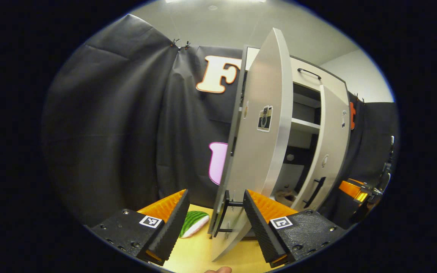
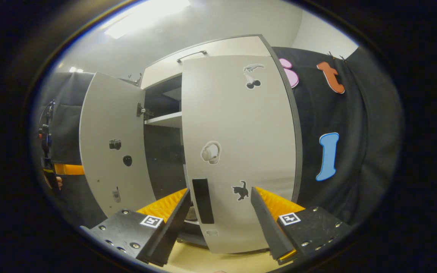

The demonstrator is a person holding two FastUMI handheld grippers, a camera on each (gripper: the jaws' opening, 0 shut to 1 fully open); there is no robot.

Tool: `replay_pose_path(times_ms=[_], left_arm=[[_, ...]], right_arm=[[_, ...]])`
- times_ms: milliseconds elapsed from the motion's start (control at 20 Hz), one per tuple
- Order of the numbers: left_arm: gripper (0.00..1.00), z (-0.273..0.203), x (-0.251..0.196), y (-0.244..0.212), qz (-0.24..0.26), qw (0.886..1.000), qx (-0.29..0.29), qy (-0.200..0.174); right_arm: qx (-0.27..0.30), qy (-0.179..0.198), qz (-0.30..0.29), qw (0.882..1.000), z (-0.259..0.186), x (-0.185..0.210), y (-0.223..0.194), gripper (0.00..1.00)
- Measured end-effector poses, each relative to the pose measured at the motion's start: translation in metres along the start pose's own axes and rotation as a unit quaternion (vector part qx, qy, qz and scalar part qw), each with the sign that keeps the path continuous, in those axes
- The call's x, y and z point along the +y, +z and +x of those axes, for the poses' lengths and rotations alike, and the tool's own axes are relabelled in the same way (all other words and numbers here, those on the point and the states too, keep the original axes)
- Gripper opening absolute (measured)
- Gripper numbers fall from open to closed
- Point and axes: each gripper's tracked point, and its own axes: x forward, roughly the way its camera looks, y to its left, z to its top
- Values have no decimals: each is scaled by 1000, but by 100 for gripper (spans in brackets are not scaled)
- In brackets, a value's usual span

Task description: Grab one shoe with the right hand and put it into the shoe cabinet, grab the other shoe with the left hand and put it into the shoe cabinet; then close the right door with the right hand and the left door with the left hand.

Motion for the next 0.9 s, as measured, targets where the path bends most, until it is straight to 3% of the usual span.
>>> replay_pose_path(times_ms=[100,300,350,400,600,650,700,900], left_arm=[[89,6,-23,-6,-8,1000,5,-25],[88,20,-60,-13,-5,998,10,-61],[84,24,-67,-14,-3,998,11,-66],[88,27,-71,-14,-1,998,10,-69],[88,37,-86,-15,-1,997,8,-81],[84,39,-89,-17,-1,996,10,-85],[88,40,-93,-19,-1,996,11,-89],[88,44,-104,-28,1,995,22,-98]], right_arm=[[-1,0,0,1000,-2,1,1,95],[-6,-13,-6,1000,-12,-8,3,95],[-8,-18,-7,1000,-15,-11,4,95],[-10,-23,-8,1000,-19,-14,6,95],[-13,-40,-9,999,-32,-28,8,95],[-14,-43,-9,999,-35,-31,9,95],[-14,-46,-9,999,-37,-34,10,95],[-13,-52,-6,999,-44,-40,10,95]])
